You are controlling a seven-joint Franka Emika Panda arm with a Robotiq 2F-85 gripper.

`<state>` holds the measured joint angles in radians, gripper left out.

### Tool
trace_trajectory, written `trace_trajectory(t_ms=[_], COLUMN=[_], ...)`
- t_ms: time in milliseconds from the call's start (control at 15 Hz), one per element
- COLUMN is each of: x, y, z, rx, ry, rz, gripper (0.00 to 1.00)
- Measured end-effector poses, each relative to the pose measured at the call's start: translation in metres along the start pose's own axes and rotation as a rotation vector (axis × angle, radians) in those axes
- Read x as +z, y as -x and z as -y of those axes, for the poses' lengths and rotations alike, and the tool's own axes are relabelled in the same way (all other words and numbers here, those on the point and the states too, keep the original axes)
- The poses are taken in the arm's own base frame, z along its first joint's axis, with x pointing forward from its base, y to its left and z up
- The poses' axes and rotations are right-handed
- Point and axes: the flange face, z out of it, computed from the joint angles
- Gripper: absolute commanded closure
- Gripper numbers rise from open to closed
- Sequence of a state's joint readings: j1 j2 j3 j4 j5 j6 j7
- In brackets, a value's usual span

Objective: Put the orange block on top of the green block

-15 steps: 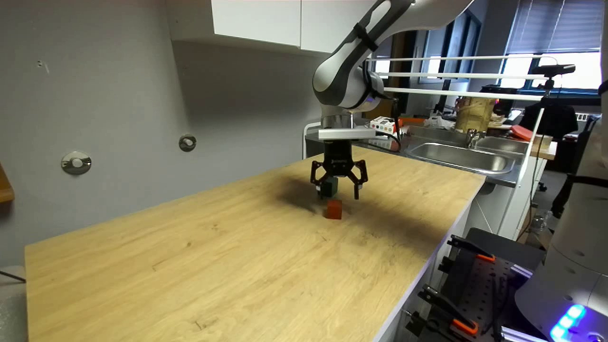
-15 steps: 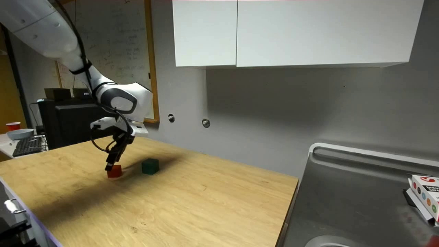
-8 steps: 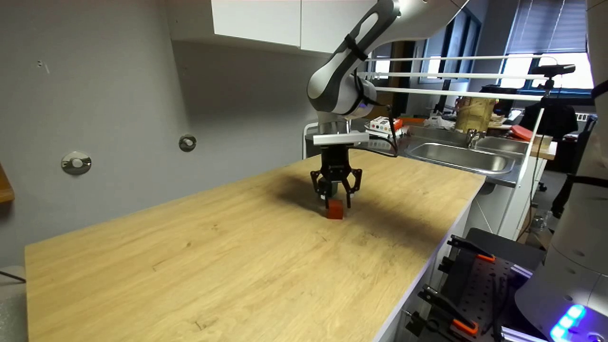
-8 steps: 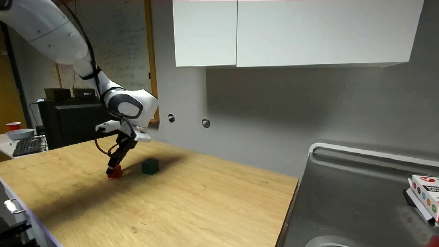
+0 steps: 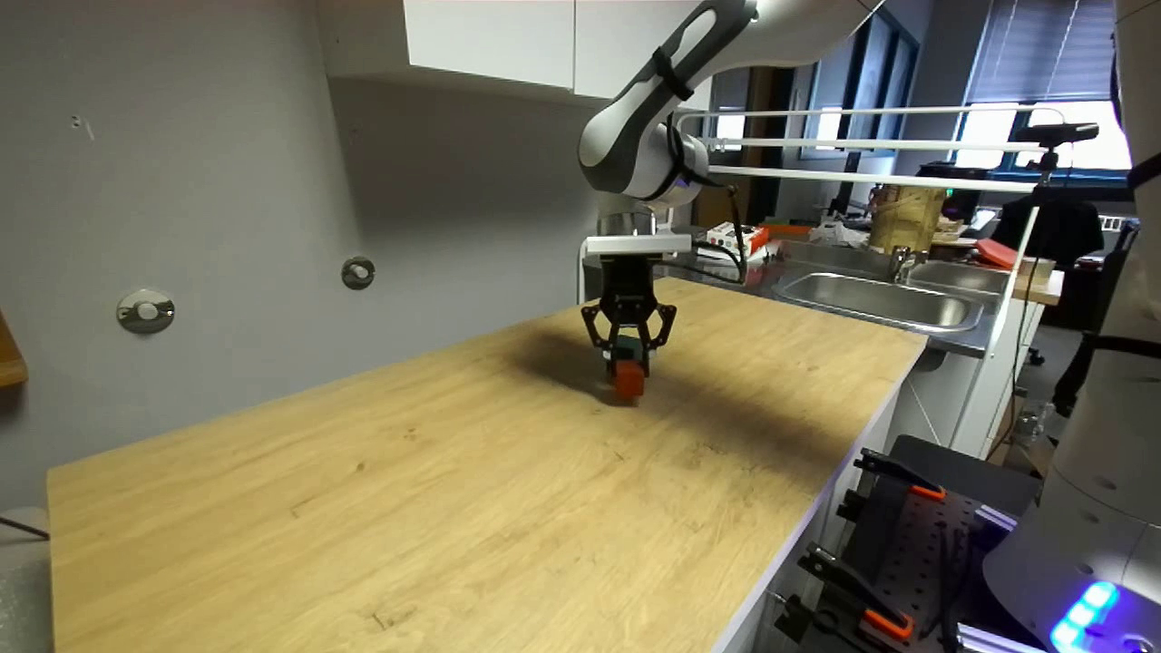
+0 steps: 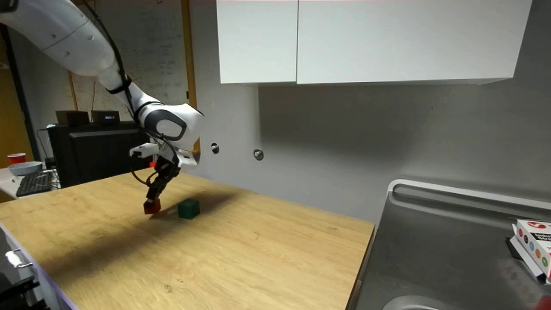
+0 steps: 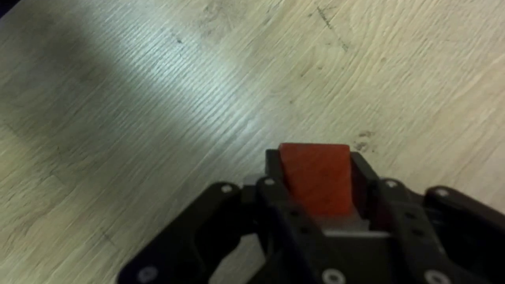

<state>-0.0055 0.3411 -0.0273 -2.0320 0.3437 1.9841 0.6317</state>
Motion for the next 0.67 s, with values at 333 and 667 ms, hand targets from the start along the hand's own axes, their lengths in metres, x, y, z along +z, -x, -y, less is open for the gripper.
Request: trace_trajectory(t_ms=[333, 667], x=[-0.035, -0.061], y=[-0.013, -0.029], z=[0.001, -0.006], rx=[0.01, 0.036], ry=[-0.034, -0.069], rz=[-0.03, -0.054], gripper=[0.82, 0.82])
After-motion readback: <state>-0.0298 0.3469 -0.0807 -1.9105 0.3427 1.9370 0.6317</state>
